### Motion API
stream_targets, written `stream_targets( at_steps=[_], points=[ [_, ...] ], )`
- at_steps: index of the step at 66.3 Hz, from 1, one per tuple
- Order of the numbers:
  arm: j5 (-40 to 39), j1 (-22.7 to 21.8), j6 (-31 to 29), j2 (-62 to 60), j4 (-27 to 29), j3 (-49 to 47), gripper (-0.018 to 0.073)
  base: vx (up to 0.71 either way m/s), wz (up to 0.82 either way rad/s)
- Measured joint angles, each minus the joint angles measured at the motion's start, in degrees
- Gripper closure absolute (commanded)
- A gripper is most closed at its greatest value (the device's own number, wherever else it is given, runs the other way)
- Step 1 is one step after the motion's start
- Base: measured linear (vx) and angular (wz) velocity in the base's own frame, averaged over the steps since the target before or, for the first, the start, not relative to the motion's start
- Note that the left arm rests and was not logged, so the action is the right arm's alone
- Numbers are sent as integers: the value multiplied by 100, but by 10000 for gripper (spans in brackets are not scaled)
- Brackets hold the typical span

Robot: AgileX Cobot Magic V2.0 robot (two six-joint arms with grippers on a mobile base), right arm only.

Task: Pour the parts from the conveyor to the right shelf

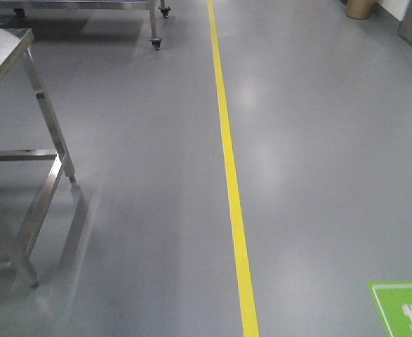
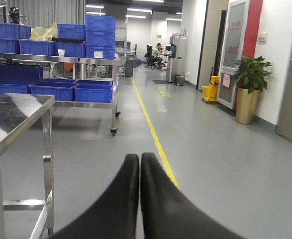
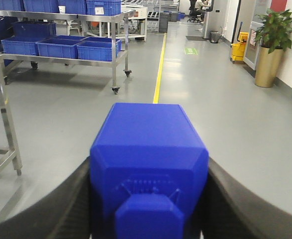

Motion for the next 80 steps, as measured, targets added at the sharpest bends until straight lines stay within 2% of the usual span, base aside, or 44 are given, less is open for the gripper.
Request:
stream_targets(
  at_steps=[80],
  points=[
    [5,0,0,0,0,0,564,76,-4]
  ],
)
